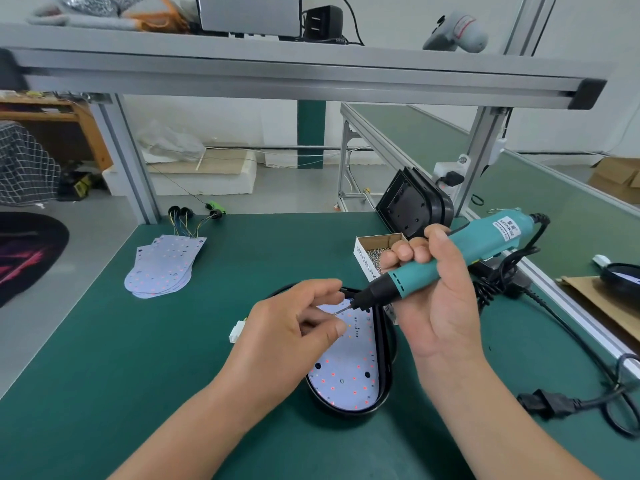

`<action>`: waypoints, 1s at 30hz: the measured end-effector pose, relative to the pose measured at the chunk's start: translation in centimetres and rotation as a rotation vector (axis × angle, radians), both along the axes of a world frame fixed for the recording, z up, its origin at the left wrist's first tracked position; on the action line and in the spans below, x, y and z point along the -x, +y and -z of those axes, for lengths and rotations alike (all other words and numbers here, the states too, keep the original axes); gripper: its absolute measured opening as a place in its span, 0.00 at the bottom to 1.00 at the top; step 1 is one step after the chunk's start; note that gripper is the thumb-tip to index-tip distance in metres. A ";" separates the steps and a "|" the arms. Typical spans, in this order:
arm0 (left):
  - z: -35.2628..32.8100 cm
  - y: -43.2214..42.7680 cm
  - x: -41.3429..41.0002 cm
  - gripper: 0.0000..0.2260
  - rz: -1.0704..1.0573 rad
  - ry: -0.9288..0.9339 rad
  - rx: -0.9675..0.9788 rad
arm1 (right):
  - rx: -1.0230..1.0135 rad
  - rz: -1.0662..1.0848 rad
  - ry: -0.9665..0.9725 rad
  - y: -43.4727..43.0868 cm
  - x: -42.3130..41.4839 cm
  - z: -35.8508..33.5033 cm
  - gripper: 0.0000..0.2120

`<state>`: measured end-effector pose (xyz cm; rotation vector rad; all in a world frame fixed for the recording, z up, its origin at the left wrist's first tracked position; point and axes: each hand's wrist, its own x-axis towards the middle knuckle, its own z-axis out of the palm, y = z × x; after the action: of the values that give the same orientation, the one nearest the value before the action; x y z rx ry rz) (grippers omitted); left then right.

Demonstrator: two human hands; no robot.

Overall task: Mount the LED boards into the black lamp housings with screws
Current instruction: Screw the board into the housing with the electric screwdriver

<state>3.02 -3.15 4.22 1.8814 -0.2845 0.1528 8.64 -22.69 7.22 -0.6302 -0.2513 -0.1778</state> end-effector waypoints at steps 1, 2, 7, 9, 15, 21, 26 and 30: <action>-0.1 0.0 0.1 0.20 0.000 -0.020 -0.002 | -0.004 0.003 0.001 -0.1 -0.1 0.0 0.05; -0.3 0.1 0.1 0.20 -0.026 -0.053 -0.009 | -0.007 0.007 0.002 -0.2 -0.1 0.0 0.04; -0.5 1.4 -1.0 0.26 -0.288 0.027 -0.160 | -0.004 0.049 0.004 -0.5 -1.1 0.3 0.05; -0.2 1.6 -1.5 0.27 -0.254 0.184 -0.279 | 0.020 0.066 0.006 -0.2 -1.6 0.6 0.05; 1.4 0.4 -1.6 0.14 -0.081 0.388 -0.231 | 0.096 0.106 0.026 0.9 -2.8 1.4 0.08; 1.7 0.3 -1.7 0.12 -0.028 0.433 -0.095 | 0.143 0.106 0.033 1.6 -3.2 1.5 0.06; 1.8 0.3 -1.5 0.14 -0.038 0.412 -0.104 | 0.188 0.093 0.021 2.2 -2.9 1.5 0.06; 1.8 0.2 -1.5 0.15 -0.046 0.406 -0.110 | 0.212 0.105 0.011 2.5 -2.8 1.5 0.05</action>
<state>4.55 -2.94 2.39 1.9782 0.0291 -0.2174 11.46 -20.23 5.73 -0.8550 -0.2281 -0.2512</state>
